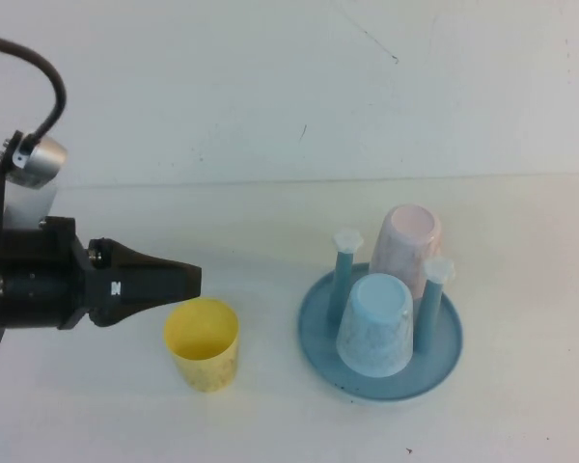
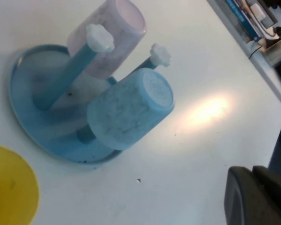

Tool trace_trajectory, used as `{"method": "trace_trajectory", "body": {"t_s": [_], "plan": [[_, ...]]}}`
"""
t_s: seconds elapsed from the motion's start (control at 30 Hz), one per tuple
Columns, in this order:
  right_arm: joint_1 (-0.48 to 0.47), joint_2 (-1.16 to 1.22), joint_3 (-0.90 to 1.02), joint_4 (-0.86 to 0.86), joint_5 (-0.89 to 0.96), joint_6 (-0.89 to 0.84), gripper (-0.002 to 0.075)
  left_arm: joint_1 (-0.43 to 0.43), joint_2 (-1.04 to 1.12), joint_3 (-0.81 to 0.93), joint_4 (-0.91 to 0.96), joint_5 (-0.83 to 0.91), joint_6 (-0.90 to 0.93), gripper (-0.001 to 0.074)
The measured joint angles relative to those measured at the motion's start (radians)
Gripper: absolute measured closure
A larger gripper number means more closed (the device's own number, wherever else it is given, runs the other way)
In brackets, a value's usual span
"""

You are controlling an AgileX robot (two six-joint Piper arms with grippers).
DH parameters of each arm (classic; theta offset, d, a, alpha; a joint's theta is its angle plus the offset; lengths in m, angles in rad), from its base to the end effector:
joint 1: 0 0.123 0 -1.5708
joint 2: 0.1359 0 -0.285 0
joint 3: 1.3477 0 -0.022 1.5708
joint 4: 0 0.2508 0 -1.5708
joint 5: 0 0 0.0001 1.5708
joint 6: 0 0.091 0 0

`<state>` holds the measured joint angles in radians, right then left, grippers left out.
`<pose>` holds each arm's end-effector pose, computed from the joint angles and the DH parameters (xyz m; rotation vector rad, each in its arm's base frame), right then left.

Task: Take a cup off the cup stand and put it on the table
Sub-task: Place the cup on the table

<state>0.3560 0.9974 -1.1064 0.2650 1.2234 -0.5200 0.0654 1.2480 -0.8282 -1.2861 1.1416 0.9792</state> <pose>0.1490 0.0793 0.3766 -1.0638 2.3346 0.2942 0.2241 -0.0649 0.3076 0.4028 2.1532 -1.2227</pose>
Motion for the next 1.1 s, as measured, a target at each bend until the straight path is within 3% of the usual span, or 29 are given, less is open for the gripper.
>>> {"method": "trace_trajectory", "body": {"t_s": [0.37,0.6,0.83,1.1], "plan": [[0.0,0.453,-0.04,-0.242,0.004,0.061,0.0691,0.0,0.0,0.0,0.229,-0.058,0.065,0.0736],[0.0,0.707,-0.08,-0.414,-0.008,0.084,0.0691,0.0,0.0,0.0,0.25,-0.096,0.052,0.0736],[0.0,0.838,-0.193,-0.419,-0.02,0.101,0.0691,0.0,0.0,0.0,0.25,-0.128,0.052,0.0736],[-0.005,0.865,-0.187,-0.398,-0.028,0.144,0.0685,0.0,0.0,0.0,0.25,-0.131,0.052,0.0736]]}}
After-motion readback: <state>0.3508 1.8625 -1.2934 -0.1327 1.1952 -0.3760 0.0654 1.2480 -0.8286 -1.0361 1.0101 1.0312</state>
